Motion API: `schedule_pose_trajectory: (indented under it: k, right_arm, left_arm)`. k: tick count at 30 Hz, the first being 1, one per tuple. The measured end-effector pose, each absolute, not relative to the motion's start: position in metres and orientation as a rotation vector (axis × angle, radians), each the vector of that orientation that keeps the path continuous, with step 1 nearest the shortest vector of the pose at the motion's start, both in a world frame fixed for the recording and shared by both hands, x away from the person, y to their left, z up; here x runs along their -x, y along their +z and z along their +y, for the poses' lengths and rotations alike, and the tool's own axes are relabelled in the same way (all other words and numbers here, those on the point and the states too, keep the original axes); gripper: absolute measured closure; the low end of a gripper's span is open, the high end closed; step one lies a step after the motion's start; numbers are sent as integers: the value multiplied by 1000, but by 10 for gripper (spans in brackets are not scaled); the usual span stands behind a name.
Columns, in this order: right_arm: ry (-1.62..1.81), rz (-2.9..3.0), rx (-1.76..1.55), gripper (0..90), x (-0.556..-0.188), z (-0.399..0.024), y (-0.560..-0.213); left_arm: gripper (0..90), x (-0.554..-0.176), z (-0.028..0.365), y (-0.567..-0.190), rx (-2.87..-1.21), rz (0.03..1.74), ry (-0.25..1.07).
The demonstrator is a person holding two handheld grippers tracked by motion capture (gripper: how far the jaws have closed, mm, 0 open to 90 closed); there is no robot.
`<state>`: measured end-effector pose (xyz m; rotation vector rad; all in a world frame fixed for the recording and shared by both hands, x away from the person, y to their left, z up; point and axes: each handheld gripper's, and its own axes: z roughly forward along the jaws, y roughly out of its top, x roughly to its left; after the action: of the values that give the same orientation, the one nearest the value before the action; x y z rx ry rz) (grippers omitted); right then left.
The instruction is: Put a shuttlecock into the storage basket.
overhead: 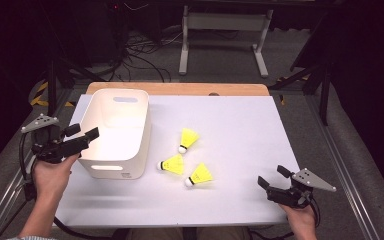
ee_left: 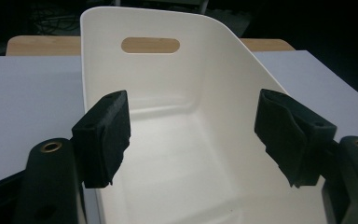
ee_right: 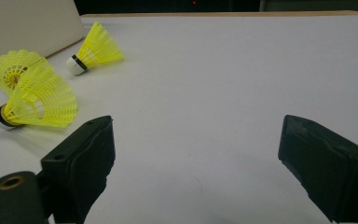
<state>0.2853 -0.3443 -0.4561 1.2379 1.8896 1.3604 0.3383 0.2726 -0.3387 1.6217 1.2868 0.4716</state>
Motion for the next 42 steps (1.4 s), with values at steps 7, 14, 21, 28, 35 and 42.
schedule_pose_trajectory:
  k: [7, 14, 21, 28, 35, 42]
  right_arm:
    - [1361, 1892, -1236, 116, -285, -344, -456]
    - [1361, 1890, -1237, 116, -285, -344, -456]
    - [1362, 1891, -1235, 116, -285, -344, -456]
    - [1363, 1892, -1235, 116, -285, -344, -456]
    - [1365, 1892, -1234, 116, -285, -344, -456]
    - [1367, 1893, -1235, 116, -285, -344, -456]
  left_arm:
    - [282, -342, 264, -337, -1637, 1268, 454]
    - [284, -344, 256, -336, -1640, 1254, 439]
    - [285, -347, 248, -336, -1653, 1236, 431]
    - [285, -350, 240, -335, -1662, 1221, 422]
    - [285, -353, 232, -334, -1666, 1207, 408]
    - [286, -357, 222, -334, -1683, 1187, 397]
